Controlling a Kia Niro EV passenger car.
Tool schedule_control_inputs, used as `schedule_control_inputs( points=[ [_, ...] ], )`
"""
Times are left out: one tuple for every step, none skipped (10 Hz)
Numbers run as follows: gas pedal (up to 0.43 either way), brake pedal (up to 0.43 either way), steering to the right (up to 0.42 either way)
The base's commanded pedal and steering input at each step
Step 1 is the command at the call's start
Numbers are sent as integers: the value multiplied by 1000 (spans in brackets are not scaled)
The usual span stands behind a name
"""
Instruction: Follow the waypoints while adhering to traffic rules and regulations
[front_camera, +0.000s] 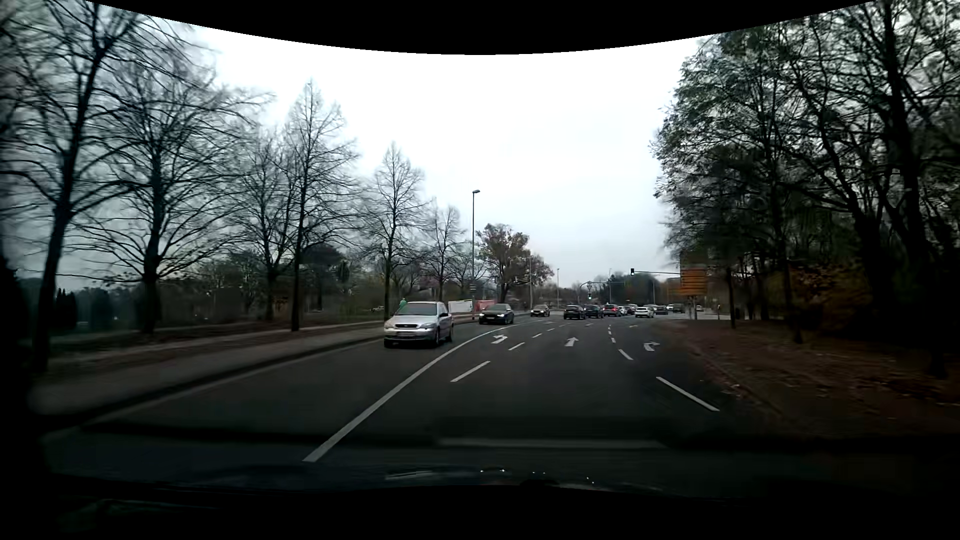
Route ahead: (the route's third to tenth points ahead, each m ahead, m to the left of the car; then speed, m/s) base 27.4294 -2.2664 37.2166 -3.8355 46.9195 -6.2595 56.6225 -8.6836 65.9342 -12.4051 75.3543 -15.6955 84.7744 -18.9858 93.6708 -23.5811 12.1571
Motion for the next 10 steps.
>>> schedule_control_inputs(
  points=[
    [189,0,56],
    [189,0,57],
    [189,0,58],
    [189,0,58],
    [189,0,57],
    [189,0,55],
    [189,0,53],
    [189,0,50],
    [189,0,44],
    [189,0,40]
  ],
)
